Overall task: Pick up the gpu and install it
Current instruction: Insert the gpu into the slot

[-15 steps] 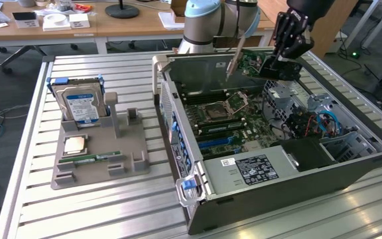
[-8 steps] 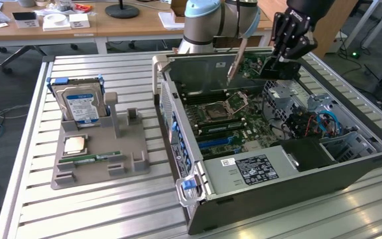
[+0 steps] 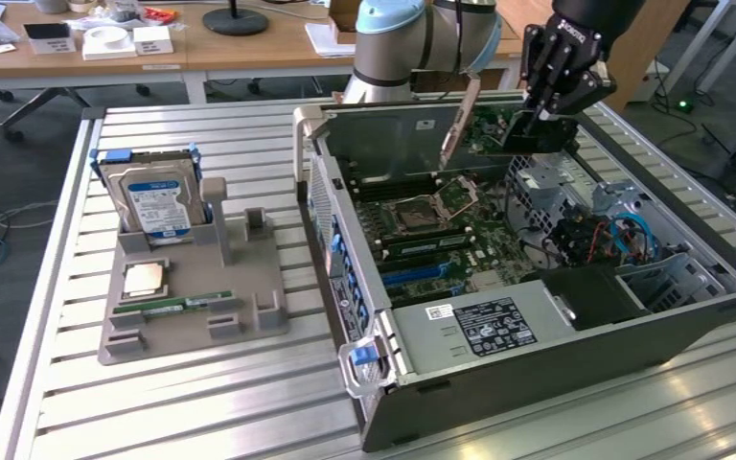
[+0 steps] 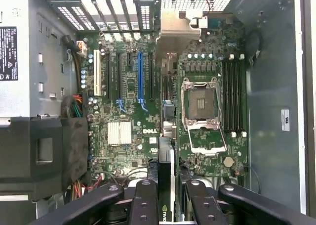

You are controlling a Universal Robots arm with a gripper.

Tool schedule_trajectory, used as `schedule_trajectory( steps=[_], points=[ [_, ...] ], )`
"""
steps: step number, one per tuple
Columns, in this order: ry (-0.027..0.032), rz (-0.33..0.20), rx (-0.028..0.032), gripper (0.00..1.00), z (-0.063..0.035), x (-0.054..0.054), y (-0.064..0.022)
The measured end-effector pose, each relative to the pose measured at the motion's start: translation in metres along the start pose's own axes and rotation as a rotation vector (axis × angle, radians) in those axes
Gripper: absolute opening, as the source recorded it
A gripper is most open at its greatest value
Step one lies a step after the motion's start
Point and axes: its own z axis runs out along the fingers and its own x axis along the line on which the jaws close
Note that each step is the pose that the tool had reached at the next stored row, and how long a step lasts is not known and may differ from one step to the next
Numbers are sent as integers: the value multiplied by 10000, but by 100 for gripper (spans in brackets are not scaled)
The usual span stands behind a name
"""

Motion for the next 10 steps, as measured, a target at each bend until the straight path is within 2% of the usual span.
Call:
schedule_trajectory(
  steps=[2,3,4,8,9,10],
  points=[
    [0,-4,3,26,0,0,0],
    [-1,-10,49,26,1,0,4],
    [-4,-21,158,26,4,-1,8],
    [-22,-61,661,26,17,1,31],
    [-27,-67,743,26,22,2,40],
    [-28,-71,793,26,27,2,50]
  ],
)
